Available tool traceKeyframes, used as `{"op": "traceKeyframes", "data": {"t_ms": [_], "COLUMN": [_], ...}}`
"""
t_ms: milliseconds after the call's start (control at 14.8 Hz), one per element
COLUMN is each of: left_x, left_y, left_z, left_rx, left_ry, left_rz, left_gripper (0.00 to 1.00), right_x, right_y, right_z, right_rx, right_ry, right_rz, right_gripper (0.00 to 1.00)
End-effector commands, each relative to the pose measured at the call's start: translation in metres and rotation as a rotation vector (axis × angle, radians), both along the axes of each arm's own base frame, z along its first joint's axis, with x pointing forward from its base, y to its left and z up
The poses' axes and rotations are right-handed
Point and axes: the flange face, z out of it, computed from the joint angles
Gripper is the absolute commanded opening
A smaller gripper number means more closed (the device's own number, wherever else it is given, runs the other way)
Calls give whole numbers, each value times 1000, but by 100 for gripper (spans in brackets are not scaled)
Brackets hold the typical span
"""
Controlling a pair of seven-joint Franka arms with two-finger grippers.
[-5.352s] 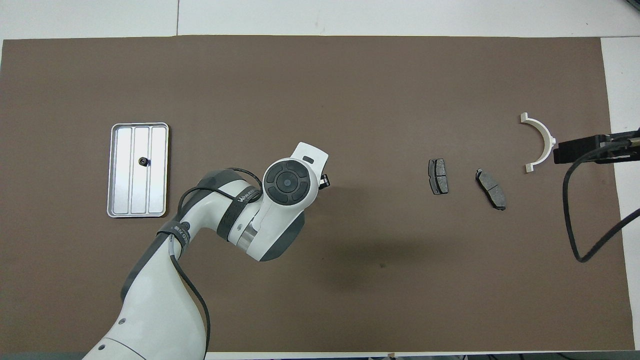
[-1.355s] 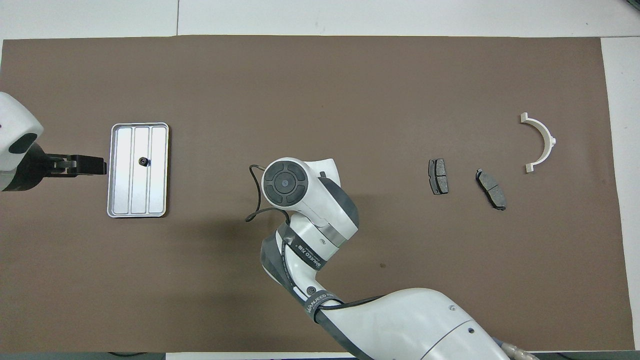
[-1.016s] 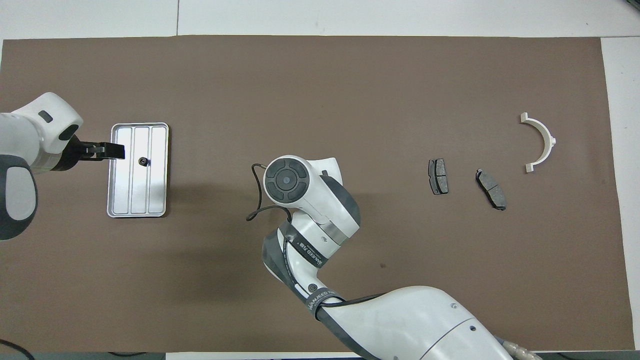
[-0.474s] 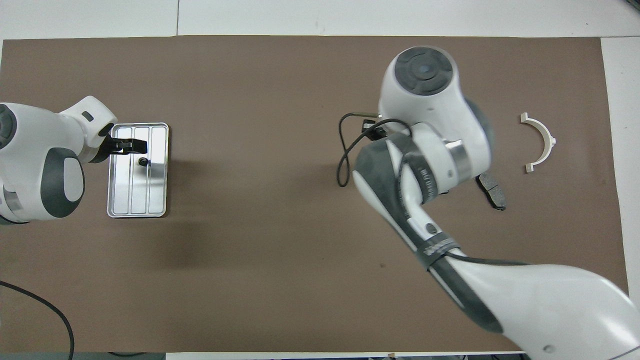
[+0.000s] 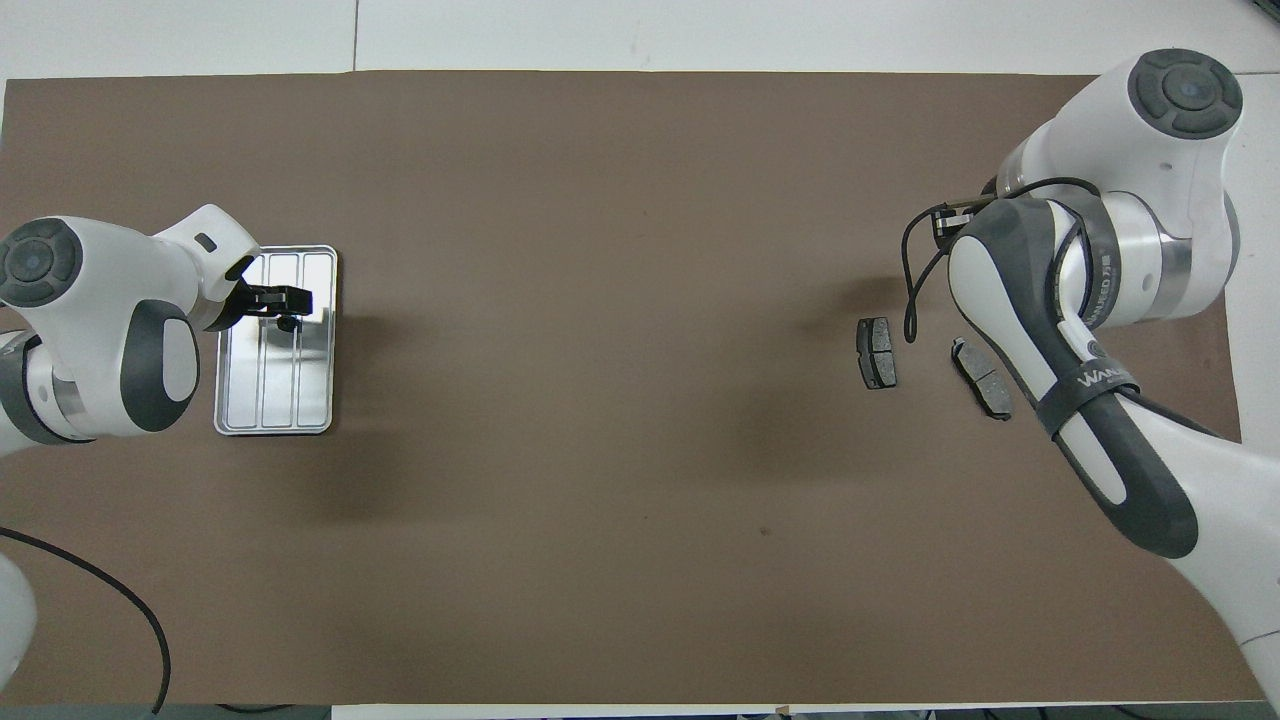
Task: Place bearing gear from tray to pile
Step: 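Place the bearing by the arc while the left gripper grasps another bearing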
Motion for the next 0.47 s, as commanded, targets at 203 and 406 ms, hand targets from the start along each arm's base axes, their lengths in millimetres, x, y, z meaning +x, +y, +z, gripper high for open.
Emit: {"op": "traceKeyframes", "data": {"t_ms": [203, 406], "left_x": [-20, -20], "left_y": [-3, -4], "left_z": [-4, -5], "left_rx": [-10, -10], "left_ry": [97, 101], "left_rz": [-8, -8], "left_gripper": [90, 65], "right_x": [10, 13], "right_y": [-52, -56], "right_z": [-87, -102], "right_rx": [9, 7], "right_ry": [-64, -85], "right_rz": [59, 65], "right_gripper": [0, 0]}}
